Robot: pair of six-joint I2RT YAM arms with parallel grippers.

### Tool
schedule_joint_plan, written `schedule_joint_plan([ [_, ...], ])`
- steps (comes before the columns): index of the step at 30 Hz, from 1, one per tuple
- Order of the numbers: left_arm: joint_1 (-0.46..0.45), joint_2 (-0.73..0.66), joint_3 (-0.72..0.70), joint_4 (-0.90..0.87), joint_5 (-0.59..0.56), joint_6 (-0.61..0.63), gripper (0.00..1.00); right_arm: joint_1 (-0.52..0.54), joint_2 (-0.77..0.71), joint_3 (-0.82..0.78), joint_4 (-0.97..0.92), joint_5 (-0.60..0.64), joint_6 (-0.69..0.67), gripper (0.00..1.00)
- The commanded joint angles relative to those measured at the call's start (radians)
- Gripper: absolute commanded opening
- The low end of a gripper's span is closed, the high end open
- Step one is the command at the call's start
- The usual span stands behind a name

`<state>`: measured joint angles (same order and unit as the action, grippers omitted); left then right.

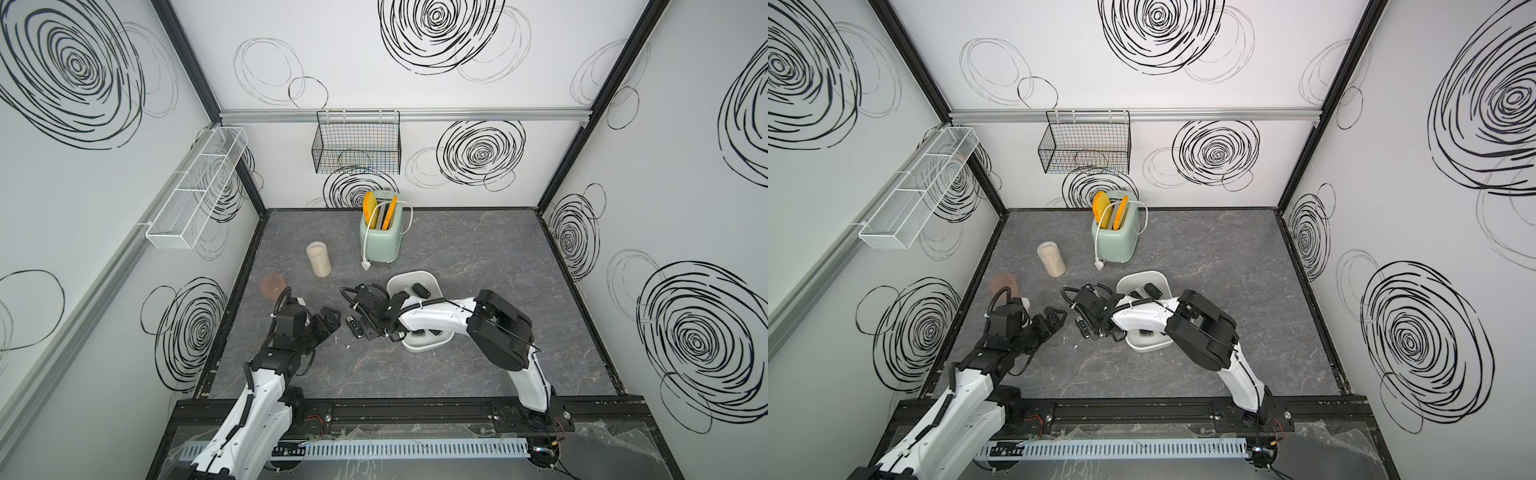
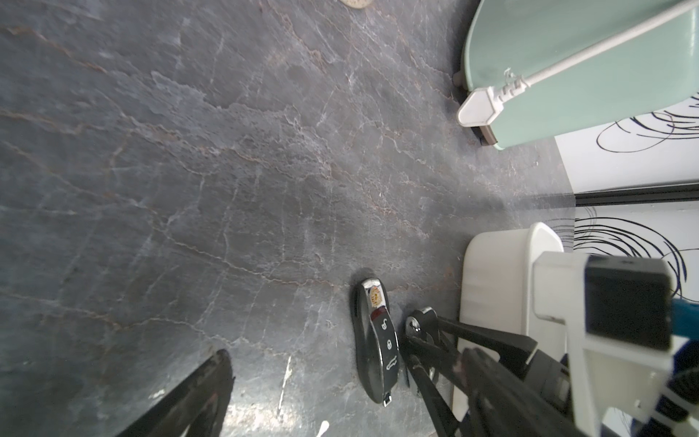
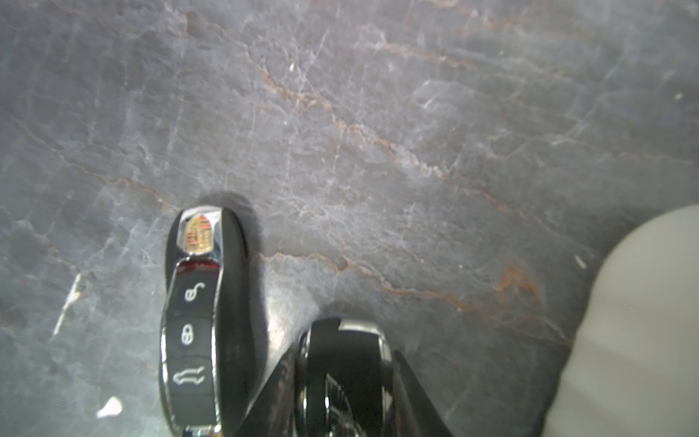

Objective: Place the car key into the storage box
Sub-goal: Pick up the car key from the center of the board.

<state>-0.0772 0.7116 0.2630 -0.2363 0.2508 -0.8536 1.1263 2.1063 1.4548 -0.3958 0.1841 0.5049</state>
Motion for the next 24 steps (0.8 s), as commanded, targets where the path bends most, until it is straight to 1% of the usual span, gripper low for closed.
schedule_joint_plan([
  [1,0.001,0.0,-0.007,0.034,0.008,0.008,0.98,0.006,0.006,-0.019,-0.068,-0.013,0.003,0.3],
  [4,0.001,0.003,-0.007,0.035,0.007,0.008,0.98,0.007,0.0,-0.014,-0.067,-0.009,-0.003,0.26],
  [9,0.001,0.009,-0.005,0.038,0.014,0.013,0.98,0.002,-0.028,0.008,-0.048,-0.047,-0.017,0.26],
  [13,0.001,0.017,-0.001,0.04,0.03,0.021,0.98,-0.01,-0.059,0.035,-0.024,-0.108,-0.015,0.26],
  [18,0.001,0.024,0.002,0.038,0.036,0.025,0.98,-0.033,-0.128,0.033,0.015,-0.157,-0.005,0.26],
  [24,0.001,0.039,0.015,0.031,0.041,0.032,0.98,-0.076,-0.239,-0.002,0.057,-0.183,0.003,0.26],
])
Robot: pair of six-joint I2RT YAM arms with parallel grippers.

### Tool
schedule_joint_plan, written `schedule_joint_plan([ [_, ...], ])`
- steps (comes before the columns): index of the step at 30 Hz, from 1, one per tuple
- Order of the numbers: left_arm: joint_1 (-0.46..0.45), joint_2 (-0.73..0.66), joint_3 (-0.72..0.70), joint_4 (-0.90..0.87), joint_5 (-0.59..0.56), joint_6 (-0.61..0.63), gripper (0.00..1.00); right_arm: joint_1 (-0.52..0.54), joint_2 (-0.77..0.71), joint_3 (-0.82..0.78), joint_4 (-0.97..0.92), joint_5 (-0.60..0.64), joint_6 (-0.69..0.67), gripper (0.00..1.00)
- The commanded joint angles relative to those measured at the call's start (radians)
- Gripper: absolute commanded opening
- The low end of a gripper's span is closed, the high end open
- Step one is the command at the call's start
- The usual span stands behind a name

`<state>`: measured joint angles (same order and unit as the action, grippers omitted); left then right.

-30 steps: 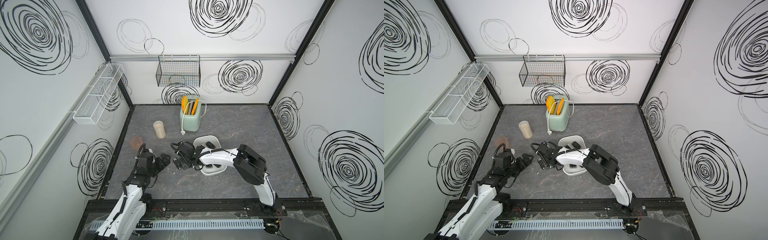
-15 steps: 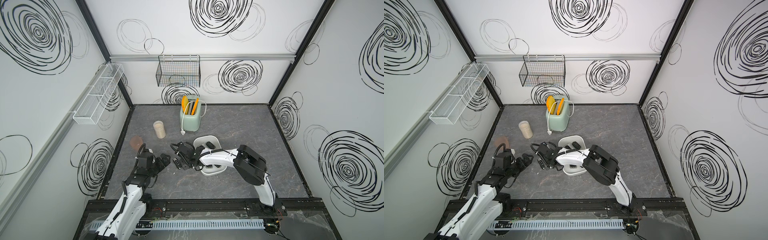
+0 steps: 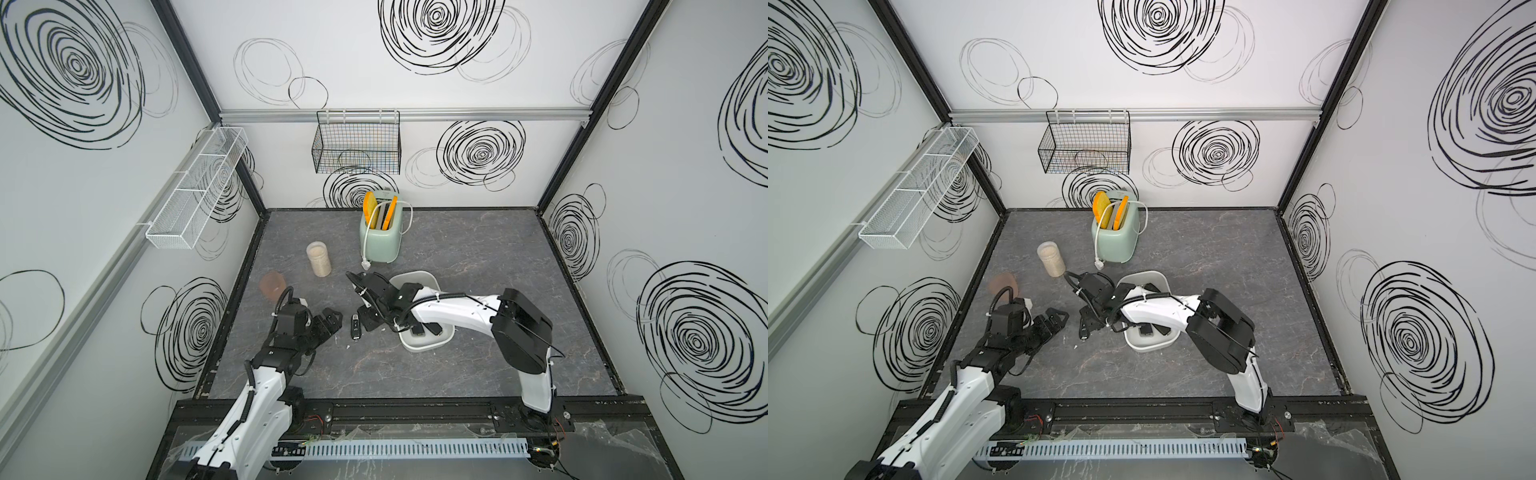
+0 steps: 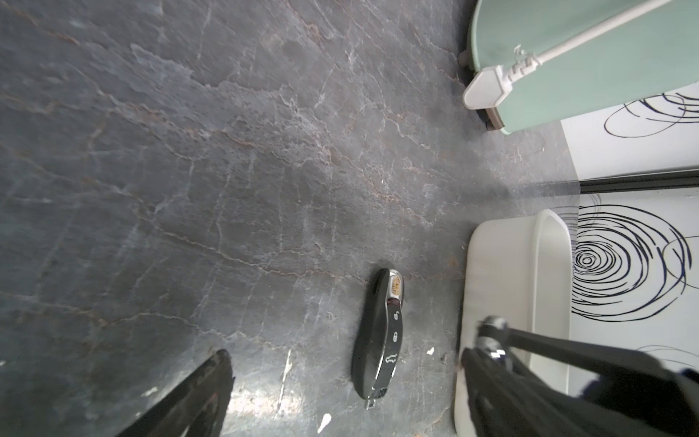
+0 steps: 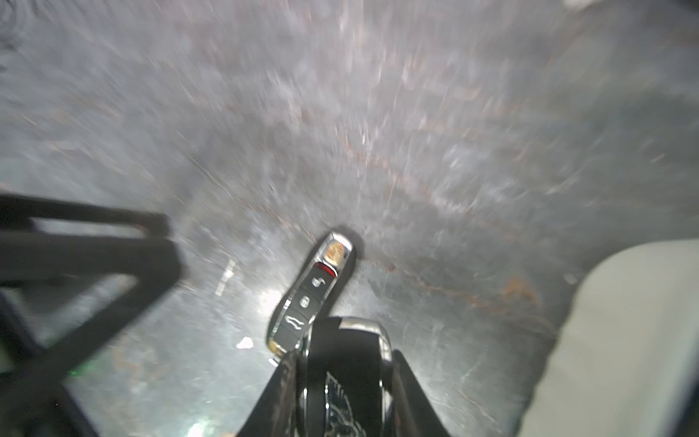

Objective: Place the car key into the storage box
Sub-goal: Pick up the car key from the center of the board, then place the car key in the storage box.

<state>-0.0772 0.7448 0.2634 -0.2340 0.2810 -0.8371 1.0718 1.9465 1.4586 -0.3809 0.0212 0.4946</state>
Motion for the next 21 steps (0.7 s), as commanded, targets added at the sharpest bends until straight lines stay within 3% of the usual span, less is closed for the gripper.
schedule_joint_plan([
  [1,0.001,0.008,0.02,0.025,0.01,0.019,0.98,-0.032,-0.1,-0.017,0.05,-0.022,0.015,0.26],
  [11,-0.02,0.058,0.079,0.007,-0.009,0.061,0.98,-0.156,-0.281,-0.163,0.063,0.003,-0.003,0.26],
  [21,-0.109,0.158,0.17,-0.029,-0.077,0.121,0.98,-0.274,-0.405,-0.365,0.056,0.046,-0.011,0.26],
])
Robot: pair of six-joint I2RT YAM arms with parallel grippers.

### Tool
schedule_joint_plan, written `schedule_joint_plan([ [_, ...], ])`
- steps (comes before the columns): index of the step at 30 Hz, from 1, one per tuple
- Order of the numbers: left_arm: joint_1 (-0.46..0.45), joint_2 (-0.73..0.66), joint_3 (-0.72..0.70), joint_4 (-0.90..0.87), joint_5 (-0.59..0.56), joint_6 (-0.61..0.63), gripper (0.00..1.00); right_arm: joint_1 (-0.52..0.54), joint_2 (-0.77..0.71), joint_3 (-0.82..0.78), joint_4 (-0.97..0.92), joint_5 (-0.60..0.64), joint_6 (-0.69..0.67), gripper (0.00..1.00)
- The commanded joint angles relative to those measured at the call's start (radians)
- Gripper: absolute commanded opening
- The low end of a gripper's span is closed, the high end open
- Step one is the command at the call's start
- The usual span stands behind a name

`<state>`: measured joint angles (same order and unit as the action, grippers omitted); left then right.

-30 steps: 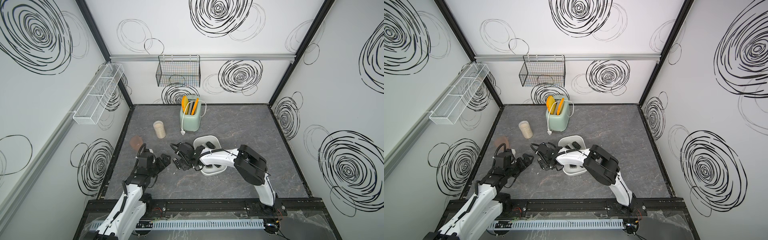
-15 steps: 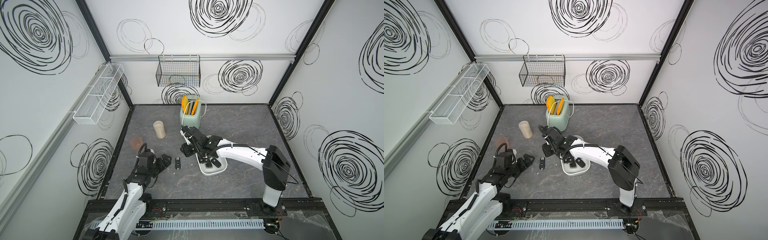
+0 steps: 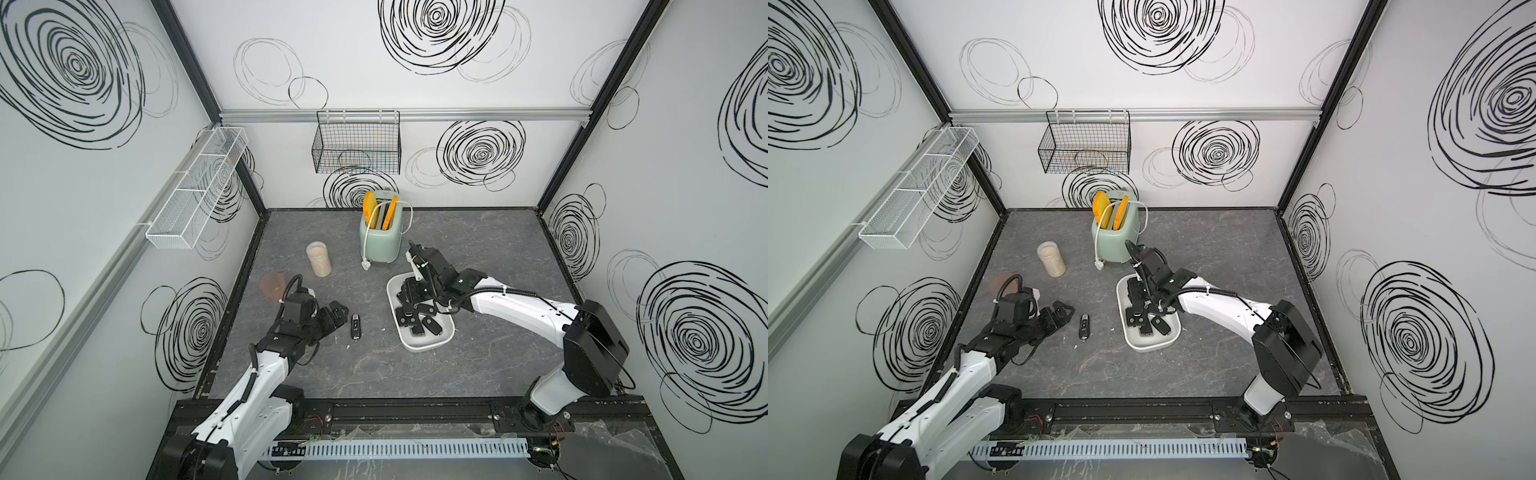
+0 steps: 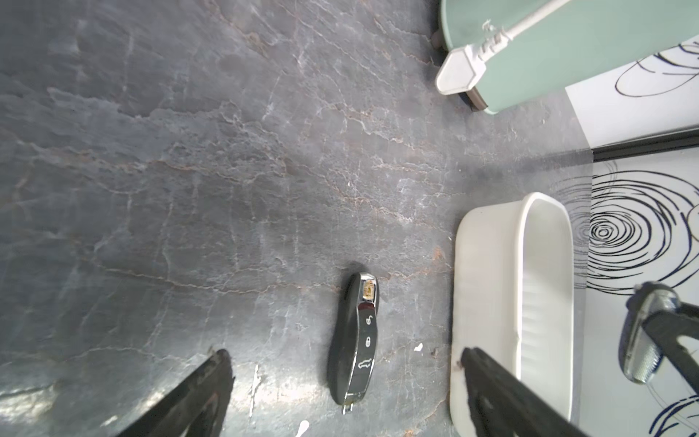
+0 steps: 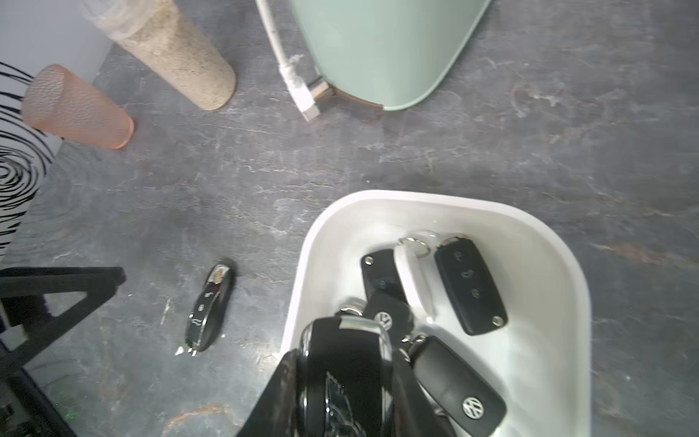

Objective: Place the car key into the storage box
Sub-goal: Place the car key in the storage box.

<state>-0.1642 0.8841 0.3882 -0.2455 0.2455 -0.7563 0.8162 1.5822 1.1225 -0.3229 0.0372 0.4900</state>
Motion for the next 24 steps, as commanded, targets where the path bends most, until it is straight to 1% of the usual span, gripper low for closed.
schedule_joint_plan([
  [1,-0.035,0.029,0.055,-0.025,-0.052,0.048,0.98,-0.026,-0.049,-0.048,-0.002,0.037,-0.008,0.26],
  [7,-0.13,0.073,0.097,-0.068,-0.131,0.082,0.98,-0.052,-0.049,-0.126,0.012,0.057,-0.008,0.26],
  [11,-0.221,0.1,0.127,-0.106,-0.227,0.097,0.98,-0.057,-0.026,-0.147,0.028,0.061,-0.008,0.26],
  [17,-0.344,0.161,0.177,-0.141,-0.351,0.107,0.98,-0.058,0.045,-0.135,0.044,0.052,-0.007,0.27],
  [24,-0.435,0.236,0.205,-0.149,-0.432,0.106,0.98,-0.055,0.106,-0.115,0.052,0.054,-0.008,0.28],
])
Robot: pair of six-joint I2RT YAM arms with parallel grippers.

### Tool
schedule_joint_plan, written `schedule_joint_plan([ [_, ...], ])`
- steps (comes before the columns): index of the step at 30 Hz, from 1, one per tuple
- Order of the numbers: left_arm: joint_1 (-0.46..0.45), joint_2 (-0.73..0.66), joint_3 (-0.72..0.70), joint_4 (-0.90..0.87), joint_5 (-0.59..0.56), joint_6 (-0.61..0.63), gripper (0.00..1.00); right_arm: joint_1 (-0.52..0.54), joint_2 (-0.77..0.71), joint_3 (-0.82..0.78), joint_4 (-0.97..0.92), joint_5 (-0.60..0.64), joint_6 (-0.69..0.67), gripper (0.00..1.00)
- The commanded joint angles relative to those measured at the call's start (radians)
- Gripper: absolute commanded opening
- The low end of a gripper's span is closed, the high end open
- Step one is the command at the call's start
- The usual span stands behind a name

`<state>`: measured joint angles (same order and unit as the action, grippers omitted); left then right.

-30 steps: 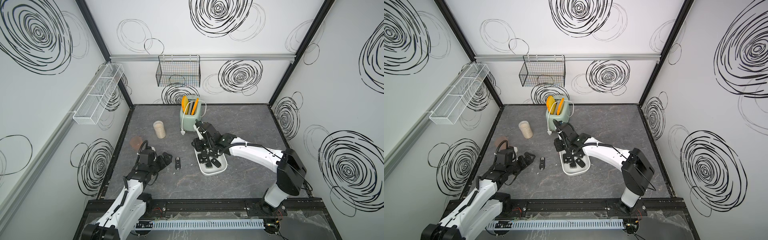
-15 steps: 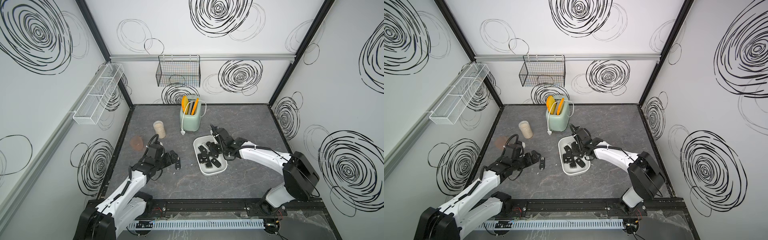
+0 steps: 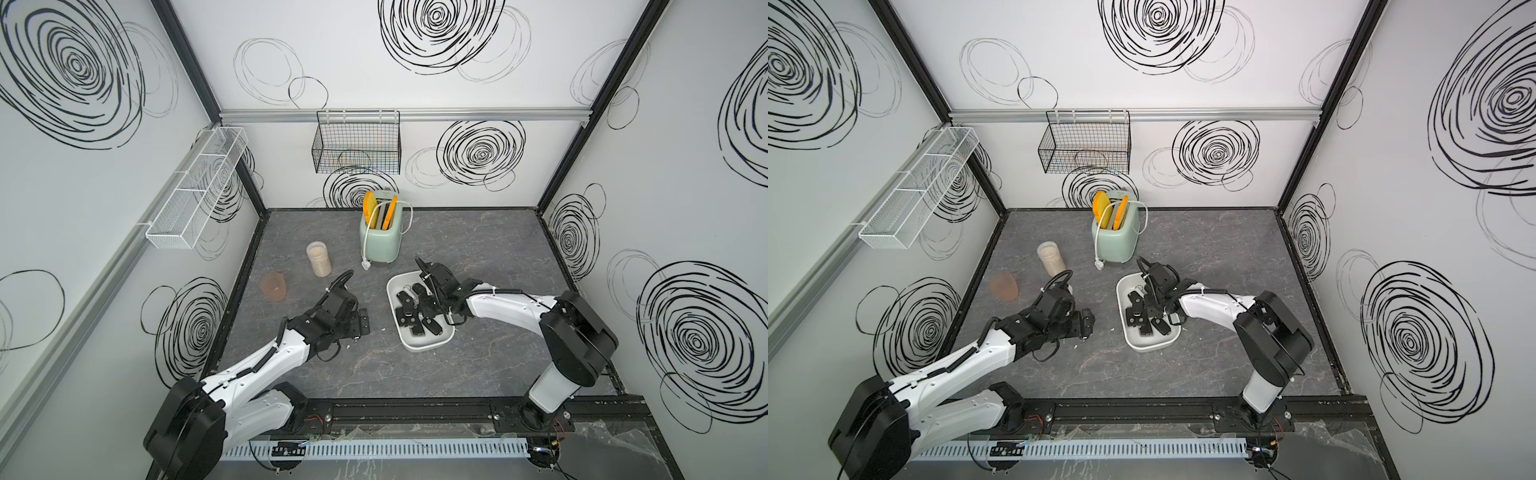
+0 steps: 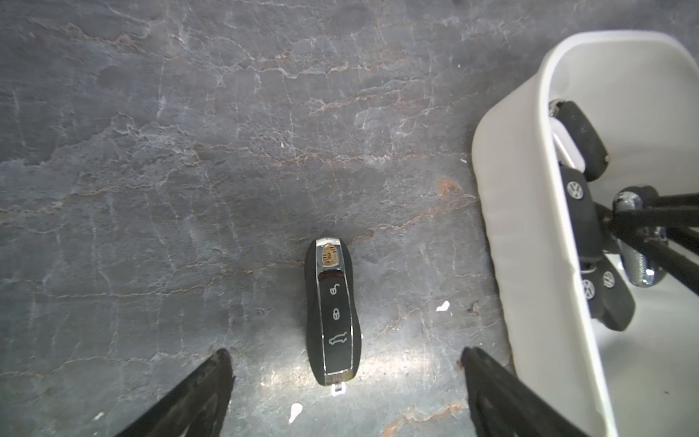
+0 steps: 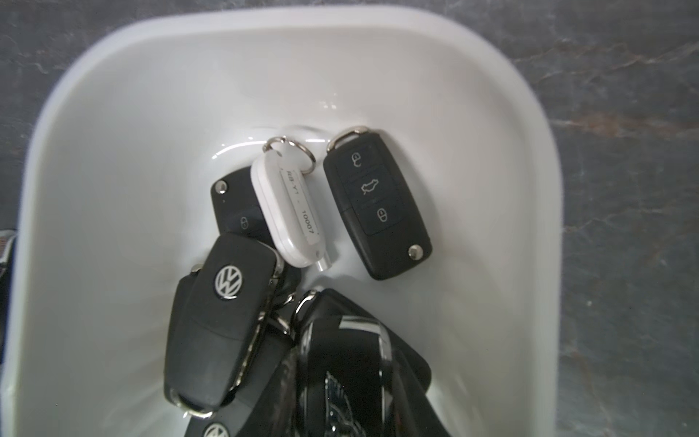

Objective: Place the car key into the storage box
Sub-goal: Place the car key in the storage box.

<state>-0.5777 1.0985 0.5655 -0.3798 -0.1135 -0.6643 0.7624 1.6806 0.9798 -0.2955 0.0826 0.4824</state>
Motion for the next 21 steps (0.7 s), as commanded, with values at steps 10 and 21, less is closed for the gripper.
schedule_joint_plan([
  [10,-0.089,0.104,0.037,-0.001,-0.122,0.015,1.0,0.0,0.045,0.044,0.017,0.004,-0.002,0.38],
  [21,-0.116,0.171,0.05,0.017,-0.142,0.028,0.93,-0.002,-0.056,0.081,0.03,-0.021,0.009,0.54],
])
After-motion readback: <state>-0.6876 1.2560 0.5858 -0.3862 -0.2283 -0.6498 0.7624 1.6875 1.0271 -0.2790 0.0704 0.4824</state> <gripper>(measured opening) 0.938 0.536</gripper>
